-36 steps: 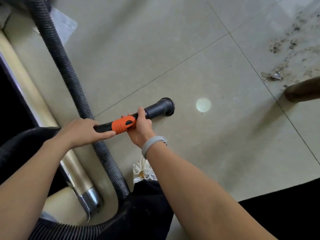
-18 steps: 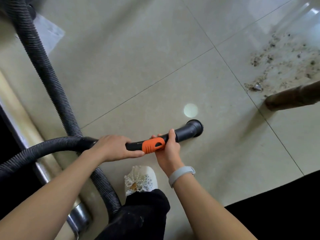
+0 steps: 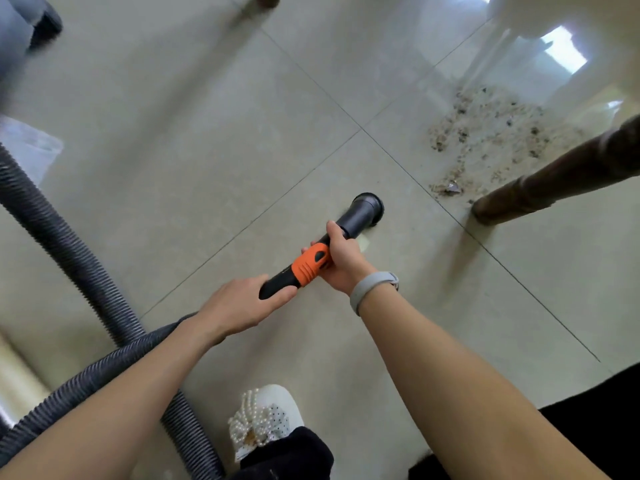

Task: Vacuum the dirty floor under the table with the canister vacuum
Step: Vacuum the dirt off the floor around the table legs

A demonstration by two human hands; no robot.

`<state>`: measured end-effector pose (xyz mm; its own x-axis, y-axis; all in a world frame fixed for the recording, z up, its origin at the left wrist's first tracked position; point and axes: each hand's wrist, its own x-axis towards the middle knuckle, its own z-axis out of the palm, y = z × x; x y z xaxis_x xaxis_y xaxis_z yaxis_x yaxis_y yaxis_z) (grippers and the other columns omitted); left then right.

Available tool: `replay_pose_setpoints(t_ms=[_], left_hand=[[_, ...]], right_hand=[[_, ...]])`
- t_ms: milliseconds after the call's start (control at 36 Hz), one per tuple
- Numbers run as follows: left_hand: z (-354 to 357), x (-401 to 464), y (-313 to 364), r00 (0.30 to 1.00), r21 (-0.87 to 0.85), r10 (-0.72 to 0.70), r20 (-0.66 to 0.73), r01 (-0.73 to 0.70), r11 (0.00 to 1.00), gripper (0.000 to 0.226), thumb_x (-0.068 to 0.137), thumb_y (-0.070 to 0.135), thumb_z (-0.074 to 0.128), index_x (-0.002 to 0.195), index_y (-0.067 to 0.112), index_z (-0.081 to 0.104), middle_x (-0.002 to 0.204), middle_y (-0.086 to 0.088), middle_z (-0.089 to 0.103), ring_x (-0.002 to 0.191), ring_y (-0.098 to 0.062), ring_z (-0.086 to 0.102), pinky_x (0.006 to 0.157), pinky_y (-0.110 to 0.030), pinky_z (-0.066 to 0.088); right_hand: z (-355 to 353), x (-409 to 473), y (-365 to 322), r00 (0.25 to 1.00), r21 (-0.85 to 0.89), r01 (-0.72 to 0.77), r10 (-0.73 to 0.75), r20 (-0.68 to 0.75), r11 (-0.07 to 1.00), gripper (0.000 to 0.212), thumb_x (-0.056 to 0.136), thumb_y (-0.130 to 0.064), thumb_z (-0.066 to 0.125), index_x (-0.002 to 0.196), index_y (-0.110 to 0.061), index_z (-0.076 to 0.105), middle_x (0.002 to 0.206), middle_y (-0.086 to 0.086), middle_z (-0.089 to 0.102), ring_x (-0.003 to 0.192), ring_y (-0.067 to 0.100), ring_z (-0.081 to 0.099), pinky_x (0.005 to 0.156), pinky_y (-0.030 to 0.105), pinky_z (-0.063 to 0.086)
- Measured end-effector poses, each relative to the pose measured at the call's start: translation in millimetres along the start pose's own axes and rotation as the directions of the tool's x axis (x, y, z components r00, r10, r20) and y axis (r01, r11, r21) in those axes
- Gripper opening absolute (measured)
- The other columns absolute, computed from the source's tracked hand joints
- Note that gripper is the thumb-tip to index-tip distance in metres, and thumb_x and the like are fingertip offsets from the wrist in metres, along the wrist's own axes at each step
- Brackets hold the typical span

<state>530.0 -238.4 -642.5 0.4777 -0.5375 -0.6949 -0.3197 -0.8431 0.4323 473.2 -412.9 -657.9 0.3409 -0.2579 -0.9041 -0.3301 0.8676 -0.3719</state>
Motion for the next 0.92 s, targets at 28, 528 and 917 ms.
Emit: replay_pose_setpoints(t_ms=[28, 528, 917], left_hand=[[-2.0, 1.2, -3.0, 1.0, -0.021, -0.011, -0.011, 0.01, 1.0, 0.063, 0.07, 0.083, 0.038, 0.078, 0.023, 0.054, 0.063, 0.004, 0.065, 0.058, -0.014, 0.065, 0.068, -0.036, 0.053], [-21.9, 92.0, 71.6, 0.98, -0.156, 0.169, 0.102, -0.152, 0.976, 0.046, 0.084, 0.066, 0.05, 0.07, 0.022, 0.051, 0.053, 0.002, 0.058, 0.042, -0.013, 0.053, 0.051, -0.024, 0.042], [-17.1, 93.2, 89.1, 0.956, -0.016, 0.221, 0.191, -0.222, 0.975, 0.038, 0.09, 0.06, 0.047, 0.076, 0.025, 0.049, 0.066, 0.003, 0.062, 0.058, -0.014, 0.058, 0.066, -0.03, 0.05]], right_hand=[[5.1, 1.6, -0.6, 1.0, -0.009, -0.001, 0.001, 0.002, 1.0, 0.024, 0.1, -0.025, 0.049, 0.1, -0.003, 0.04, 0.075, 0.013, 0.051, 0.066, 0.028, 0.058, 0.074, 0.043, 0.052], [-4.7, 33.2, -81.5, 0.937, -0.063, 0.217, -0.226, -0.264, 0.974, 0.03, 0.098, -0.029, 0.049, 0.084, -0.003, 0.045, 0.07, 0.014, 0.059, 0.069, 0.03, 0.061, 0.082, 0.045, 0.052], [-57.9, 90.5, -85.2, 0.859, -0.306, 0.113, -0.248, -0.448, 0.945, 0.054, 0.065, -0.058, 0.038, 0.085, -0.009, 0.053, 0.105, 0.015, 0.065, 0.094, 0.034, 0.063, 0.09, 0.049, 0.052]])
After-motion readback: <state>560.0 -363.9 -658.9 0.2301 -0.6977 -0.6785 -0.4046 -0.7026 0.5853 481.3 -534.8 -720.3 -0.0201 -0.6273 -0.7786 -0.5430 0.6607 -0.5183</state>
